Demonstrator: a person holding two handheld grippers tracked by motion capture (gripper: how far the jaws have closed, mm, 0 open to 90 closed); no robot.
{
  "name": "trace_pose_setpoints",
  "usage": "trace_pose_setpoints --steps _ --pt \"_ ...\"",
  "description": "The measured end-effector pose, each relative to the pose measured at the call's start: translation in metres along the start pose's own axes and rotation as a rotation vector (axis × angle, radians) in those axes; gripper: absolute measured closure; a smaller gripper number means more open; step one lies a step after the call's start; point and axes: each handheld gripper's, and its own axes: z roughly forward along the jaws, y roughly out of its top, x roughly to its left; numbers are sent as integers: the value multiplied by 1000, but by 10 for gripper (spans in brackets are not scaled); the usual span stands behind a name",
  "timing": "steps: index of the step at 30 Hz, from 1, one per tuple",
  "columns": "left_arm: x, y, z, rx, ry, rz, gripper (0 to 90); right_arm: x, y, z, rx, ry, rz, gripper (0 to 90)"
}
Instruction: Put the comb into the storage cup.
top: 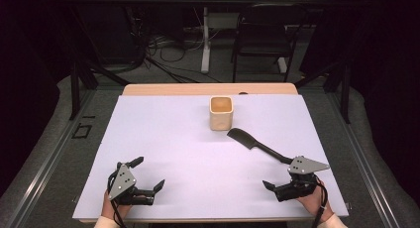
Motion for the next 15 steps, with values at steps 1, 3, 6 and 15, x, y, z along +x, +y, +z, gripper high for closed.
trace_pose_setpoints --steps 1,3,6,15 --pt "0 0 0 1 -1 1 1 -1 0 0 2 4 3 10" --pt "0 0 1 2 -7 1 1 -2 1 2 10 7 4 4" --pt "0 0 1 2 -5 0 2 -3 2 3 13 8 3 2" --pt "0 0 1 6 -4 -5 2 -6 8 6 26 12 -1 0"
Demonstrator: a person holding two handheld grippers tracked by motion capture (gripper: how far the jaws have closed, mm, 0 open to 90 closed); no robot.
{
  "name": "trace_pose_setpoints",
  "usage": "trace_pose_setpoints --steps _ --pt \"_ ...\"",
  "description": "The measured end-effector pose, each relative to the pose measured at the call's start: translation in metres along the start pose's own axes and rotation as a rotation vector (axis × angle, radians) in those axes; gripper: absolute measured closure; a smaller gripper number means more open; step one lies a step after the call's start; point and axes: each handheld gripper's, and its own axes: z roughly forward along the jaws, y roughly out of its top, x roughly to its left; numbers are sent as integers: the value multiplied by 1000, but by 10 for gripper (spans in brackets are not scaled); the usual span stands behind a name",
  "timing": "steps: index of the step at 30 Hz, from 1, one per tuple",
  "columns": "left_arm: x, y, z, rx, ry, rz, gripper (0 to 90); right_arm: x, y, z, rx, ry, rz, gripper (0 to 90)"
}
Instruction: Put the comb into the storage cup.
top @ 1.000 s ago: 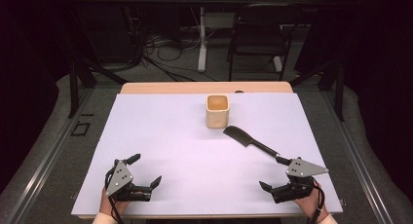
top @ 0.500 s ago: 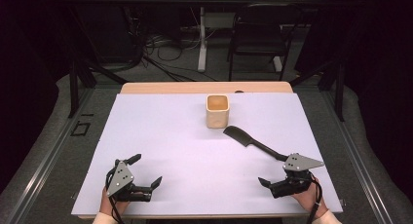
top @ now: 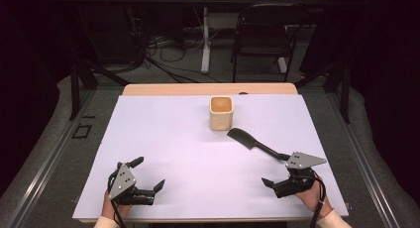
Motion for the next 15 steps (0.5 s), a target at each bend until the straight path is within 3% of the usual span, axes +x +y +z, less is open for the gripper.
trace_pose_setpoints --steps 15 --pt "1 0 0 2 0 -5 2 -11 13 4 27 -5 -4 0"
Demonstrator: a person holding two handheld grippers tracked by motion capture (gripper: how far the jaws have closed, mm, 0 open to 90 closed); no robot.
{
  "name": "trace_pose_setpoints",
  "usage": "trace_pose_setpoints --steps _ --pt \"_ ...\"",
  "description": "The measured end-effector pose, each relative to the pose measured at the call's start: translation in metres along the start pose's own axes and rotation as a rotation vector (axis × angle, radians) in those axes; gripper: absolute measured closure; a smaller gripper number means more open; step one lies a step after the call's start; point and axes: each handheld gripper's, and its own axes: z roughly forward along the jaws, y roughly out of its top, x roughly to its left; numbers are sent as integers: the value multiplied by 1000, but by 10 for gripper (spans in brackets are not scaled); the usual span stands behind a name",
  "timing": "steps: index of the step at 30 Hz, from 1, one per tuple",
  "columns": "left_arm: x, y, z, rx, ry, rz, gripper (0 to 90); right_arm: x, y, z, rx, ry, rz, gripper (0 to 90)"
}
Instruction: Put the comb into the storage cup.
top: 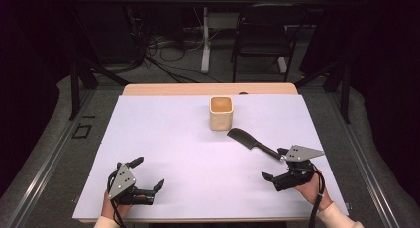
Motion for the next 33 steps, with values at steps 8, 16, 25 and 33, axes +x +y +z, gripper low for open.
trace_pose_setpoints --steps 8,16,25,33 --pt "0 0 0 7 -1 0 2 -3 2 5 25 0 -8 0" --pt "0 0 0 11 1 5 2 -8 9 9 36 -6 -16 0" --pt "0 0 -1 2 1 4 2 -11 20 17 70 2 -49 0" --pt "0 0 -1 1 3 4 2 -15 28 25 114 8 -72 0"
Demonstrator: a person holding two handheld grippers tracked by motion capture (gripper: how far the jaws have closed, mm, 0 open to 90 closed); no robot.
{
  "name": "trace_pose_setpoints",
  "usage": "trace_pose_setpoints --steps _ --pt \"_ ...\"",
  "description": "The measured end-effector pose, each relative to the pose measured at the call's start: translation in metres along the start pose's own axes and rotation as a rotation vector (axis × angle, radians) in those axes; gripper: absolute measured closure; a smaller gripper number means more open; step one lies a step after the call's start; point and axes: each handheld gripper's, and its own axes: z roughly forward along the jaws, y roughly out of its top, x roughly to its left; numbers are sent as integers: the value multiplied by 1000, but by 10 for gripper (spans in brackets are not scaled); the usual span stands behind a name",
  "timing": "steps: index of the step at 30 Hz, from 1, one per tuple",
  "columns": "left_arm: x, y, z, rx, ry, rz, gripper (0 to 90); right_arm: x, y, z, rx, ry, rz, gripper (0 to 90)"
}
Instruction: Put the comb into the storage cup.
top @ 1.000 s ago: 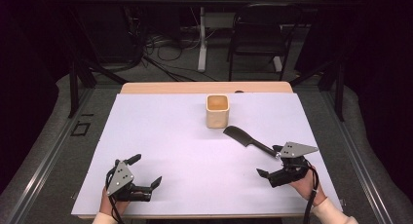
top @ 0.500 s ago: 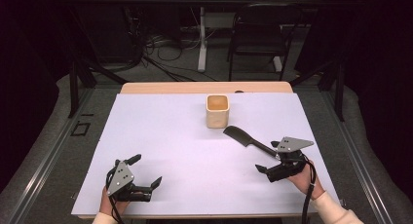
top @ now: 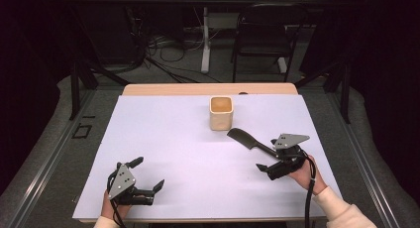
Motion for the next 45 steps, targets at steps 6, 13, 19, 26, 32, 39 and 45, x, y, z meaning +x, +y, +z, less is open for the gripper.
trace_pose_setpoints --steps 6,13,19,26,32,39,45 --pt "0 0 0 0 -1 0 2 -7 5 8 34 1 -6 0" --pt "0 0 0 0 -2 0 2 -17 8 18 88 12 -1 0" --pt "0 0 0 1 -3 -3 2 -25 10 26 121 11 2 0" --pt "0 0 0 1 -2 -2 2 -35 12 36 167 25 14 4" --pt "1 0 0 1 1 -4 2 -40 15 43 207 35 8 0" --pt "1 0 0 0 2 -5 2 -48 20 52 265 46 1 31" --pt "1 0 -1 1 2 -7 2 -48 26 59 328 29 -28 265"
